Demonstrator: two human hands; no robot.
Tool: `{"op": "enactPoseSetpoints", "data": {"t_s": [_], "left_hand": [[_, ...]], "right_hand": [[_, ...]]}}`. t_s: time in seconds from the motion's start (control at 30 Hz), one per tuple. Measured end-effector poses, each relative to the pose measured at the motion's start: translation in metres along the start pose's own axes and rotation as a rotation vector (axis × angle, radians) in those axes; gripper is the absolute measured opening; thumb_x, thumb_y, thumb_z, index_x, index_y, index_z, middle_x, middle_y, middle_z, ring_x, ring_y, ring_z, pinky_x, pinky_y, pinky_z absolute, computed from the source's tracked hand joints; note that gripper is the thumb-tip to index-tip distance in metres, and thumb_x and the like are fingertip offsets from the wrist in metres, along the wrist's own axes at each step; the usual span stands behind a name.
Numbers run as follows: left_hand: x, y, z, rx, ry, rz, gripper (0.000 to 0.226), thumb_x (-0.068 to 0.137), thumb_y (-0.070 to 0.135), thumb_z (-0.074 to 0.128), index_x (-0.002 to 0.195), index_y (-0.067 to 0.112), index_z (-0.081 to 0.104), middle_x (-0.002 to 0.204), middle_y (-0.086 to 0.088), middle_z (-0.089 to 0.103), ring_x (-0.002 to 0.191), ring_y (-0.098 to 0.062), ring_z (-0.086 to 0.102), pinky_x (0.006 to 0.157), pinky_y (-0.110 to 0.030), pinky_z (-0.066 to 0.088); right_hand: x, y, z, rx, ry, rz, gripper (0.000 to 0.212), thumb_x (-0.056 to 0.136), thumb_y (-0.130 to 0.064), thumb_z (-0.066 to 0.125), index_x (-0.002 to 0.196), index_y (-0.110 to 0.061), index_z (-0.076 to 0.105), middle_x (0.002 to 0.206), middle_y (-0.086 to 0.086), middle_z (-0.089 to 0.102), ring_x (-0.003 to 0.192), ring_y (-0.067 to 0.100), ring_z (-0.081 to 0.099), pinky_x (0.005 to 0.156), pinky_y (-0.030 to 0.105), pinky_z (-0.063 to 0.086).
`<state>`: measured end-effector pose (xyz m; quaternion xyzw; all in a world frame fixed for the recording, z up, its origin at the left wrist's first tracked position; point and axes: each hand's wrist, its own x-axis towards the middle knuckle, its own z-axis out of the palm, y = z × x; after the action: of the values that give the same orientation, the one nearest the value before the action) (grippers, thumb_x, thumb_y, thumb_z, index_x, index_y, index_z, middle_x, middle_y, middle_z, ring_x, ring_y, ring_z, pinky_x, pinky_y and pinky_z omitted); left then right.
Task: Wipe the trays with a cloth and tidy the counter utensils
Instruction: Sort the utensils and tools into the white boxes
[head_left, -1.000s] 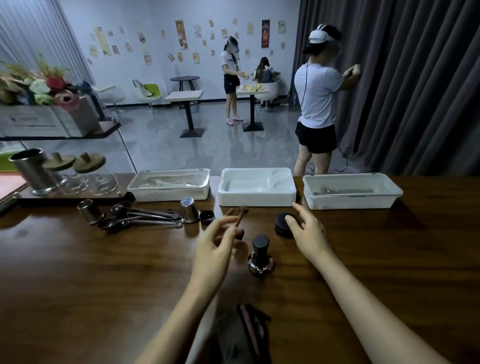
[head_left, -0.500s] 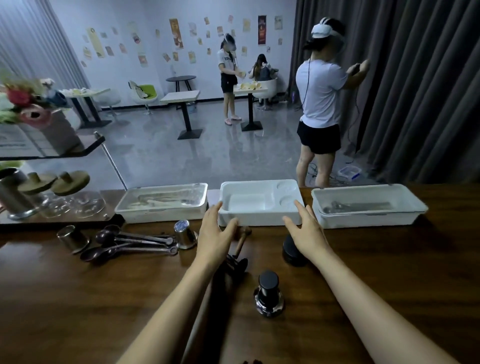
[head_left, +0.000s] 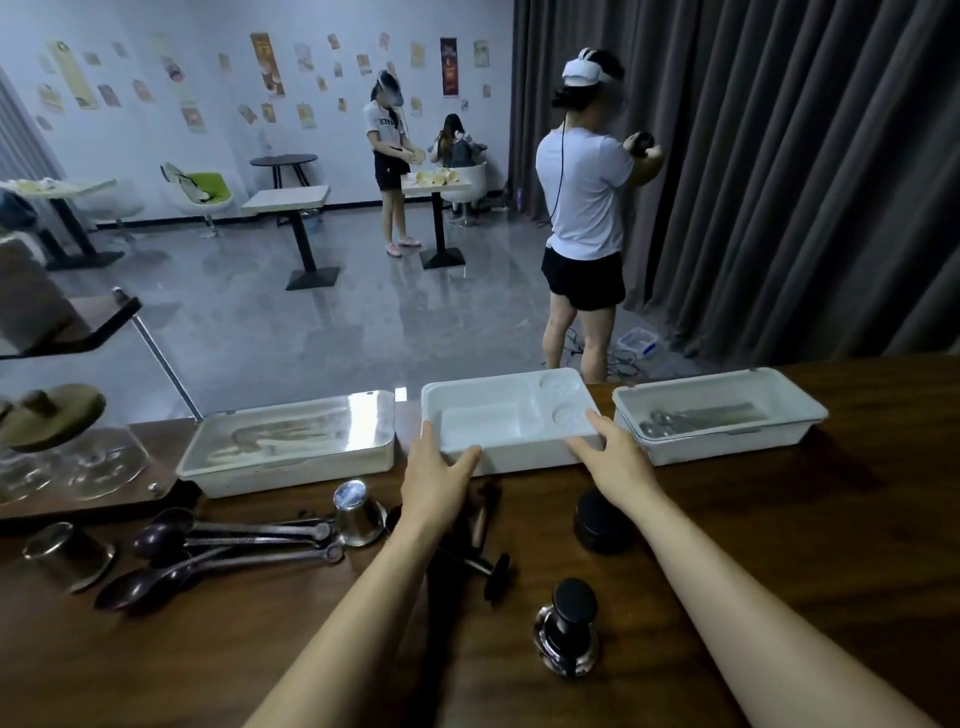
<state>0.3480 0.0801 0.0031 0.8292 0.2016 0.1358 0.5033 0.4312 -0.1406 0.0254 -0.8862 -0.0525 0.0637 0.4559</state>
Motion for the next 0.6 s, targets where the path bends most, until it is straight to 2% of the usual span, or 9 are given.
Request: {"op": "enactPoseSetpoints", "data": {"t_s": [0.1, 0.2, 0.27, 0.37, 0.47, 0.53, 0.6], "left_hand": [[-0.008, 0.010, -0.010, 0.004, 0.016, 0.027, 0.076, 0.076, 0.065, 0.060, 0.142, 0.031, 0.046, 0.126, 0.007, 0.063, 0.110, -0.016, 0.062, 0.098, -0.049, 0.052], [-0.026, 0.027, -0.020, 0.007, 0.056, 0.075, 0.058, 0.087, 0.052, 0.063, 0.137, 0.029, 0.048, 0.109, 0.017, 0.058, 0.097, -0.006, 0.057, 0.090, -0.041, 0.049], [-0.037, 0.035, -0.023, 0.023, 0.110, 0.088, 0.048, 0.094, 0.042, 0.065, 0.135, 0.024, 0.048, 0.100, 0.018, 0.054, 0.094, -0.011, 0.054, 0.085, -0.037, 0.043], [-0.062, 0.053, -0.022, 0.032, 0.171, 0.129, 0.045, 0.094, 0.041, 0.064, 0.136, 0.030, 0.050, 0.106, 0.015, 0.058, 0.095, -0.012, 0.057, 0.085, -0.039, 0.047], [-0.096, 0.076, -0.010, -0.024, 0.218, 0.125, 0.054, 0.091, 0.045, 0.063, 0.143, 0.042, 0.047, 0.105, 0.023, 0.058, 0.095, -0.007, 0.057, 0.089, -0.038, 0.049], [-0.122, 0.091, 0.004, -0.031, 0.242, 0.101, 0.067, 0.089, 0.052, 0.060, 0.151, 0.040, 0.040, 0.111, 0.013, 0.061, 0.096, -0.011, 0.060, 0.092, -0.043, 0.052], [-0.151, 0.106, 0.022, -0.010, 0.271, 0.105, 0.067, 0.089, 0.053, 0.058, 0.152, 0.036, 0.042, 0.105, 0.006, 0.060, 0.094, -0.014, 0.059, 0.088, -0.040, 0.050]], "right_hand": [[-0.006, -0.008, -0.006, 0.006, 0.046, -0.020, 0.060, 0.097, -0.040, 0.061, 0.152, -0.027, 0.040, 0.160, -0.003, 0.033, 0.144, 0.023, 0.033, 0.115, 0.038, 0.029], [-0.018, -0.014, -0.019, 0.016, 0.070, -0.053, 0.059, 0.097, -0.041, 0.060, 0.151, -0.030, 0.041, 0.156, 0.001, 0.039, 0.142, 0.026, 0.036, 0.112, 0.040, 0.033], [-0.027, -0.014, -0.031, 0.011, 0.081, -0.088, 0.060, 0.096, -0.043, 0.060, 0.152, -0.033, 0.039, 0.153, 0.002, 0.044, 0.140, 0.026, 0.040, 0.110, 0.042, 0.037], [-0.045, -0.008, -0.053, -0.017, 0.118, -0.151, 0.060, 0.096, -0.045, 0.059, 0.152, -0.032, 0.039, 0.144, 0.001, 0.054, 0.132, 0.024, 0.049, 0.106, 0.042, 0.044], [-0.067, 0.004, -0.083, 0.036, 0.116, -0.231, 0.057, 0.095, -0.042, 0.062, 0.148, -0.031, 0.044, 0.135, -0.003, 0.060, 0.125, 0.018, 0.056, 0.102, 0.037, 0.048], [-0.084, 0.014, -0.108, 0.076, 0.125, -0.270, 0.054, 0.095, -0.036, 0.064, 0.146, -0.028, 0.047, 0.131, -0.007, 0.060, 0.119, 0.010, 0.055, 0.098, 0.028, 0.047], [-0.101, 0.026, -0.134, 0.091, 0.131, -0.298, 0.052, 0.096, -0.031, 0.063, 0.146, -0.026, 0.048, 0.120, -0.014, 0.054, 0.114, 0.004, 0.049, 0.093, 0.023, 0.042]]}}
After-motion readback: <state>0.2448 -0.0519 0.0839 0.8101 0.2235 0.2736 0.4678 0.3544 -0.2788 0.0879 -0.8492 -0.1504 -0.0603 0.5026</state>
